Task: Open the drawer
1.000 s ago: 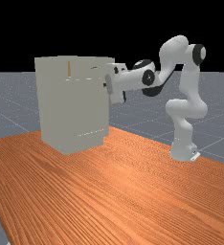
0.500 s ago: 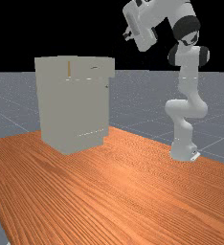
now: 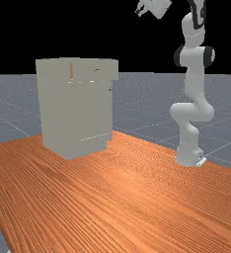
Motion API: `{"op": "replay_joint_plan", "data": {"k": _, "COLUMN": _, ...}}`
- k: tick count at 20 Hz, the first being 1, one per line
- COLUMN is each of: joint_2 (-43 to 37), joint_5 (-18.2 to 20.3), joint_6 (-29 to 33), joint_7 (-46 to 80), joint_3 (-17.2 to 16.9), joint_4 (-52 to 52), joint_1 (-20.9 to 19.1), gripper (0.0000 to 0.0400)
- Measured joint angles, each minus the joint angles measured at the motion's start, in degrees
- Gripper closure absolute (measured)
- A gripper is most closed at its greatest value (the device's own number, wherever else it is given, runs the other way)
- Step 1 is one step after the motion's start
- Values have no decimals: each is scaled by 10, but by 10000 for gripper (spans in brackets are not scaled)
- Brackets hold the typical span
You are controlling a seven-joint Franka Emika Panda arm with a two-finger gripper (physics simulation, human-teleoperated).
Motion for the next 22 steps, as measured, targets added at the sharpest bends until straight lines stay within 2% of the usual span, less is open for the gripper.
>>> {"op": "replay_joint_plan", "data": {"k": 2, "joint_2": -33, "joint_5": 51, "joint_6": 31, "joint_7": 5, "joint_3": -38, "joint_4": -31, "joint_1": -8, "gripper": 400}}
{"op": "replay_joint_plan", "data": {"k": 5, "joint_2": -46, "joint_5": 123, "joint_6": 53, "joint_7": 13, "joint_3": -74, "joint_4": -35, "joint_1": -11, "gripper": 400}}
{"op": "replay_joint_plan", "data": {"k": 15, "joint_2": -67, "joint_5": 353, "joint_6": 91, "joint_7": 37, "joint_3": -166, "joint_4": -26, "joint_1": -5, "gripper": 400}}
{"op": "replay_joint_plan", "data": {"k": 16, "joint_2": -51, "joint_5": 340, "joint_6": 82, "joint_7": 64, "joint_3": -167, "joint_4": -4, "joint_1": -19, "gripper": 400}}
{"op": "replay_joint_plan", "data": {"k": 17, "joint_2": -73, "joint_5": 283, "joint_6": 172, "joint_7": 116, "joint_3": -152, "joint_4": -64, "joint_1": -34, "gripper": 400}}
{"op": "replay_joint_plan", "data": {"k": 19, "joint_2": -37, "joint_5": 314, "joint_6": 181, "joint_7": 65, "joint_3": -190, "joint_4": -39, "joint_1": -46, "gripper": 400}}
{"op": "replay_joint_plan", "data": {"k": 22, "joint_2": -26, "joint_5": 351, "joint_6": 172, "joint_7": 26, "joint_3": -209, "joint_4": -19, "joint_1": -44, "gripper": 400}}
